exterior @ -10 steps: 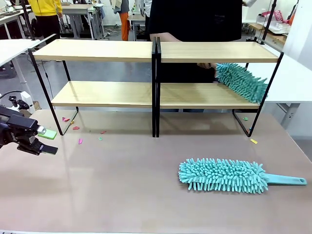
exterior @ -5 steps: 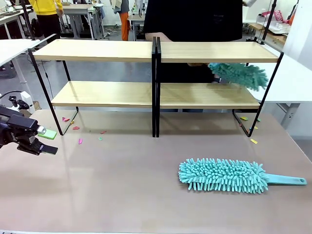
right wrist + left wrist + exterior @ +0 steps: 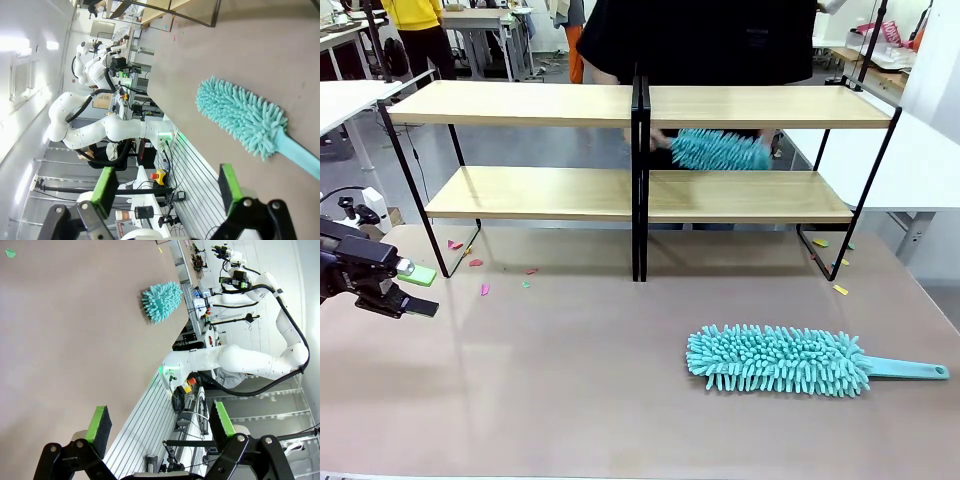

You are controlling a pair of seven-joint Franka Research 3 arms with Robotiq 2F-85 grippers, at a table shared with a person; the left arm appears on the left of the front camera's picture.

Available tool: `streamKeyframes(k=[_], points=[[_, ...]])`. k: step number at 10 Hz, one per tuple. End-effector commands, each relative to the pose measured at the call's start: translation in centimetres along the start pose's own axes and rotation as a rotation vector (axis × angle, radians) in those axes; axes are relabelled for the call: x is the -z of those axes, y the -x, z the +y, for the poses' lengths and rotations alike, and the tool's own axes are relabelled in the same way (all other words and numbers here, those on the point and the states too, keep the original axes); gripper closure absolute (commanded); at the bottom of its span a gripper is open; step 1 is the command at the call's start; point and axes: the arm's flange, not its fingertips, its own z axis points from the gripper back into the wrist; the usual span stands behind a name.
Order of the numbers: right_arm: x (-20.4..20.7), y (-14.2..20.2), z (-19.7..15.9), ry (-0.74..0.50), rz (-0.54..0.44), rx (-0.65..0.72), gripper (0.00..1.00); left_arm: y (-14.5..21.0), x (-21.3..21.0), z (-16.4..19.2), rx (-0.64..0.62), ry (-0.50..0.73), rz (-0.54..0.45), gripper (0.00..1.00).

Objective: Clean the shelves.
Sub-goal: Place the Duster on the table.

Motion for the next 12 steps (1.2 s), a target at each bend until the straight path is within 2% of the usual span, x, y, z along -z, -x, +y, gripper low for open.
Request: streamKeyframes(k=[1,12], points=[[-0.16,-0.39,0.0,-0.01,-0.013,-0.021,0.0,0.13,0.23,-0.1,0.016,0.026,-0.02,0.0],[-0.16,-0.39,0.0,-0.01,-0.013,-0.021,0.0,0.13,0.23,-0.1,0.016,0.026,-0.02,0.0]])
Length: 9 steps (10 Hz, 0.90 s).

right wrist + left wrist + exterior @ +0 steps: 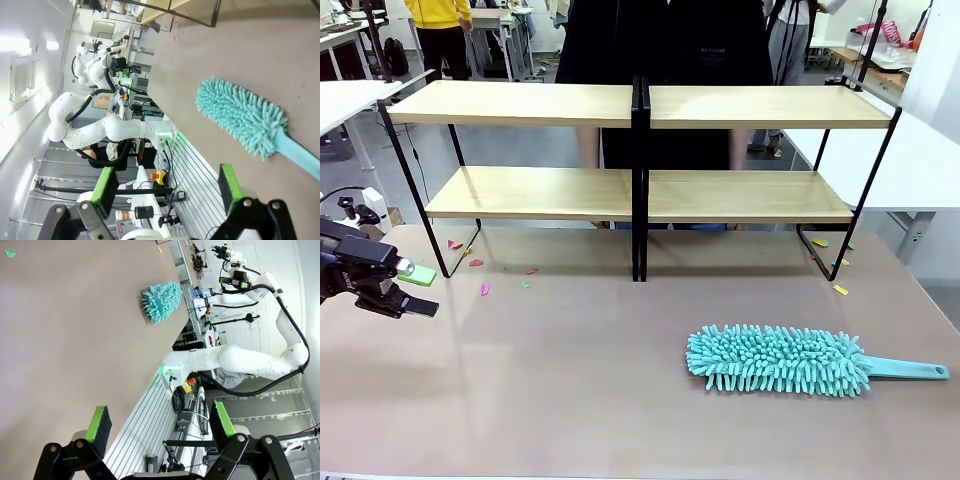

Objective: Clean the shelves.
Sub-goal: Place the Duster on the table.

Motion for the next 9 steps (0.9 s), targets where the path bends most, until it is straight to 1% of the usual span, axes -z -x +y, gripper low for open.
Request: streamKeyframes(k=[1,9], points=[[-0.16,-0.39,0.0,-0.01,-0.013,-0.021,0.0,0.13,0.23,-0.1,0.016,0.026,-0.02,0.0],[-0.16,-0.39,0.0,-0.01,-0.013,-0.021,0.0,0.13,0.23,-0.1,0.016,0.026,-0.02,0.0]])
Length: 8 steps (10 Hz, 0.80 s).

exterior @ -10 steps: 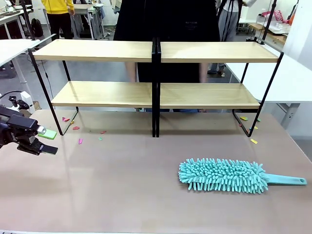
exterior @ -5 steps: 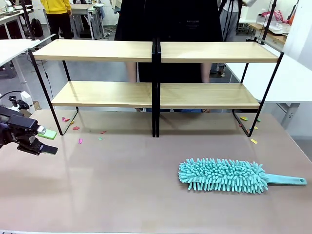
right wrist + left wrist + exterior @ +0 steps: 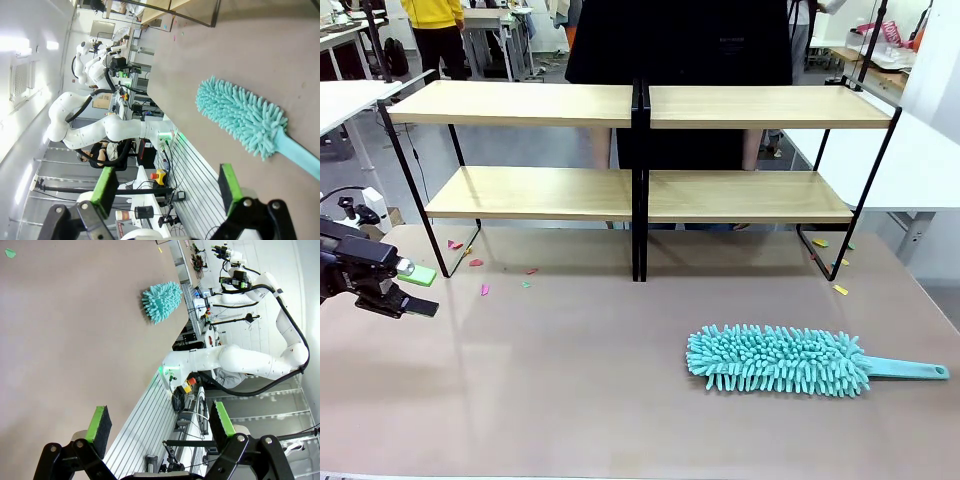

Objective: Clean the shelves.
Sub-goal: Place the Duster on the table.

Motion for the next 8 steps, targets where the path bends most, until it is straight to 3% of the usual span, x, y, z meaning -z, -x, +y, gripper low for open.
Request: streamKeyframes(k=[1,8], points=[[-0.16,-0.39,0.0,-0.01,-0.013,-0.021,0.0,0.13,0.23,-0.1,0.016,0.026,-0.02,0.0],[-0.16,-0.39,0.0,-0.01,-0.013,-0.021,0.0,0.13,0.23,-0.1,0.016,0.026,-0.02,0.0]])
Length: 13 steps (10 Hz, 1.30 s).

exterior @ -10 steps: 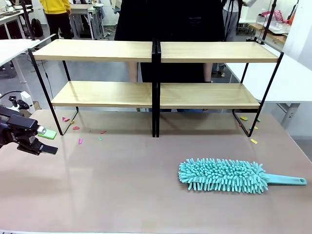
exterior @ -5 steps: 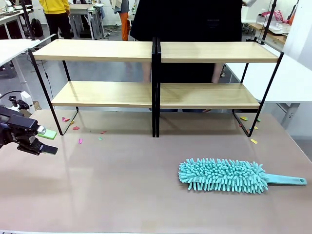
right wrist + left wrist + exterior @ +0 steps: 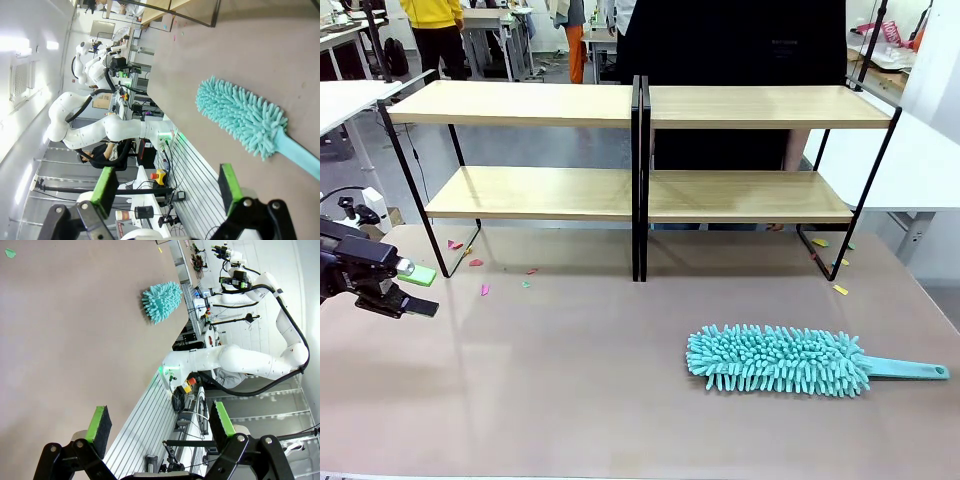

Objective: Clean the shelves.
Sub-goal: Place the Duster on the table.

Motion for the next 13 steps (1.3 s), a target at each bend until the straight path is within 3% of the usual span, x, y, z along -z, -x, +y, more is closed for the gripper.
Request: streamKeyframes(k=[1,13], points=[[-0.16,-0.39,0.0,-0.01,-0.013,-0.021,0.0,0.13,0.23,-0.1,0.016,0.026,-0.02,0.0],[-0.16,-0.39,0.0,-0.01,-0.013,-0.021,0.0,0.13,0.23,-0.1,0.016,0.026,-0.02,0.0]])
